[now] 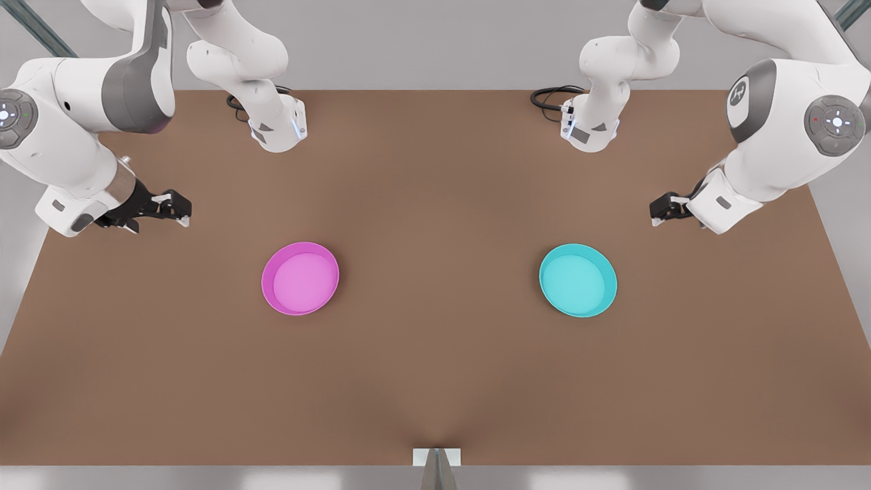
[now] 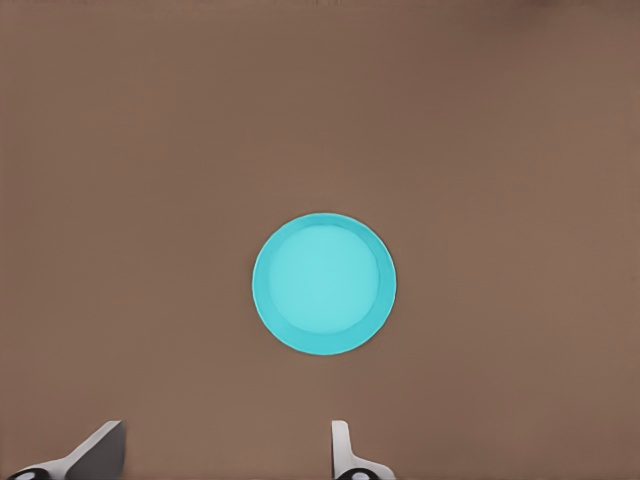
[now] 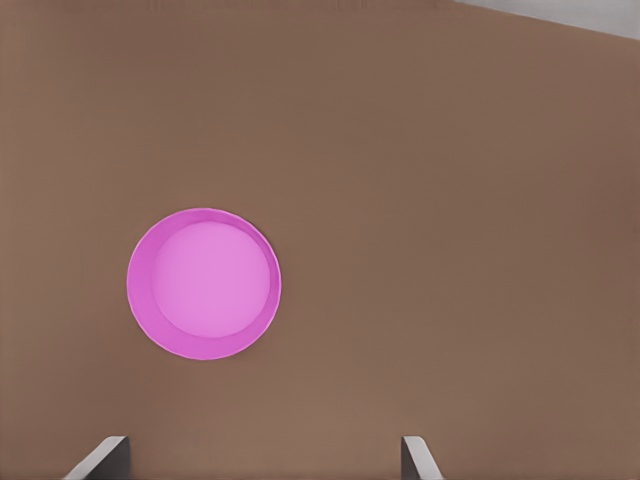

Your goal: Flip the blue plate over with the left arm, and stack the pink plate on top of the blue plate with the right arm

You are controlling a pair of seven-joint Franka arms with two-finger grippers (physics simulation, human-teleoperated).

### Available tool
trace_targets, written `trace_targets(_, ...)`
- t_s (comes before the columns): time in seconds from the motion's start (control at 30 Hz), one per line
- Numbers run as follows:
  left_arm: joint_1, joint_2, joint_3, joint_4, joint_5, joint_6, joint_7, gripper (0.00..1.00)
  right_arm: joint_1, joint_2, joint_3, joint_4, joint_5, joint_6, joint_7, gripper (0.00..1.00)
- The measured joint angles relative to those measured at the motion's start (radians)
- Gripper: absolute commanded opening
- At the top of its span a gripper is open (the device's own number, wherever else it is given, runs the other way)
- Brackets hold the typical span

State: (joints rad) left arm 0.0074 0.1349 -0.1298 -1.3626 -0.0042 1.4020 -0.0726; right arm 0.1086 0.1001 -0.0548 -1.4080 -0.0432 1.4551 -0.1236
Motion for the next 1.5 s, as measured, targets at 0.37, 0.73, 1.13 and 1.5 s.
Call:
trace_targets(0.37,0.028,0.26,0.223,-0.302,-0.201,0.273,0.106,1.0,0.002,0.003,0.002,0.001,0.001,0.002,-0.009,1.0)
trace_targets(0.73,-0.03,0.395,0.241,-0.455,-0.422,0.596,0.364,1.0,-0.004,0.006,0.001,-0.002,0.003,0.002,-0.015,1.0)
trace_targets(1.13,-0.029,0.459,0.248,-0.5,-0.392,0.67,0.514,0.75,-0.002,0.004,0.001,-0.002,0.003,-0.004,-0.018,1.0)
trace_targets(1.5,-0.051,0.464,0.245,-0.505,-0.39,0.717,0.579,0.36,-0.003,0.005,0.001,0.0,0.003,-0.006,-0.019,1.0)
